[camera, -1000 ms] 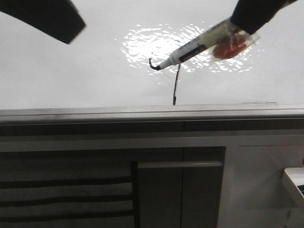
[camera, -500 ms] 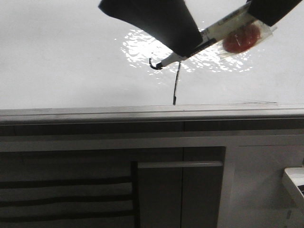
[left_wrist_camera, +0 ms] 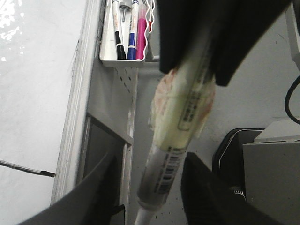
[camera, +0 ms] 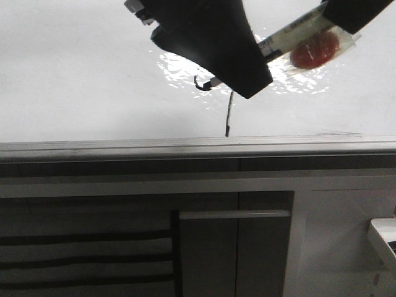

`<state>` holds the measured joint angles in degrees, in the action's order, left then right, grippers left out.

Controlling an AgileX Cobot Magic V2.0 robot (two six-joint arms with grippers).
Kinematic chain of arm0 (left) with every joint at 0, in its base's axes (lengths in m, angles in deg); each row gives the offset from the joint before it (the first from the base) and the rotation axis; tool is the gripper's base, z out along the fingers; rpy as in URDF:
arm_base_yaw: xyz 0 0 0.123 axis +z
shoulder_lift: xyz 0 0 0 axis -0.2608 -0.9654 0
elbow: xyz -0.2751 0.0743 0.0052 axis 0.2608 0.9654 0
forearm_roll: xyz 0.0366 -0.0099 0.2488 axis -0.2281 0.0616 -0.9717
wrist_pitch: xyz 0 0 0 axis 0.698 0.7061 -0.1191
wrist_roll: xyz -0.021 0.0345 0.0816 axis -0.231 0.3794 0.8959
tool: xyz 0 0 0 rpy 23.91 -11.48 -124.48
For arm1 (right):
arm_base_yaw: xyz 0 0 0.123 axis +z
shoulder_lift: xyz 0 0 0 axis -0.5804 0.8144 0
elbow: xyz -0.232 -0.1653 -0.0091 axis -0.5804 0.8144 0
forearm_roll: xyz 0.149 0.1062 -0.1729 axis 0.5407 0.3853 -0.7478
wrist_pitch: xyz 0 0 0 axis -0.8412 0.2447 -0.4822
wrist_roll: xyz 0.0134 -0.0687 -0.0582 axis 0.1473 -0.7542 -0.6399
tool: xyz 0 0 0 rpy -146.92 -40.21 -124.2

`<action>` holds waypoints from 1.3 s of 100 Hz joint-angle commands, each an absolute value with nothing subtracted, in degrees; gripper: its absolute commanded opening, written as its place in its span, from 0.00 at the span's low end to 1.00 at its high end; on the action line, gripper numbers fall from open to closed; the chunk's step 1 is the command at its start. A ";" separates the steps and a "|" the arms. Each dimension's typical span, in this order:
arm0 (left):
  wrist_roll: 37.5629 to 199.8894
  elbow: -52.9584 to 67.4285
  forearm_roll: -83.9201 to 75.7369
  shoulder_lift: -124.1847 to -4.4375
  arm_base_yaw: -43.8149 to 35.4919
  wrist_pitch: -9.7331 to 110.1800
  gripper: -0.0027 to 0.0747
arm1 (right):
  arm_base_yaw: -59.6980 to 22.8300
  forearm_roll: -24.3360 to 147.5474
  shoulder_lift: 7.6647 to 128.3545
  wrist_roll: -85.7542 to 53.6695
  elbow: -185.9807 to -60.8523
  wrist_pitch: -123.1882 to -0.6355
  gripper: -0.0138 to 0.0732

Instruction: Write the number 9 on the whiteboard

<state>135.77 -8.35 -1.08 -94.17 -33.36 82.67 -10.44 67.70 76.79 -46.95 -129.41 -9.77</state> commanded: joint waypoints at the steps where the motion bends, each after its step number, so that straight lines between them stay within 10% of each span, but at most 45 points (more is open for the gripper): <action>1: 135.59 -10.25 1.33 -92.30 -33.79 80.80 0.35 | -10.55 70.15 75.29 -47.55 -131.34 -11.21 0.10; 37: 135.59 -10.77 1.33 -92.30 -33.79 80.89 0.09 | -10.55 70.05 75.29 -47.55 -131.34 -10.60 0.12; 66: 134.26 -10.77 -0.49 -92.16 -33.59 81.25 0.01 | -12.19 64.00 74.69 -42.02 -132.83 -10.57 0.57; 101: 89.26 -10.55 -39.01 -85.03 -31.83 86.53 0.01 | -23.93 58.44 66.24 -26.83 -134.06 -10.30 0.58; 130: 69.00 3.39 -46.53 -73.98 -15.14 76.93 0.01 | -25.14 58.23 65.52 -26.83 -134.06 -9.92 0.58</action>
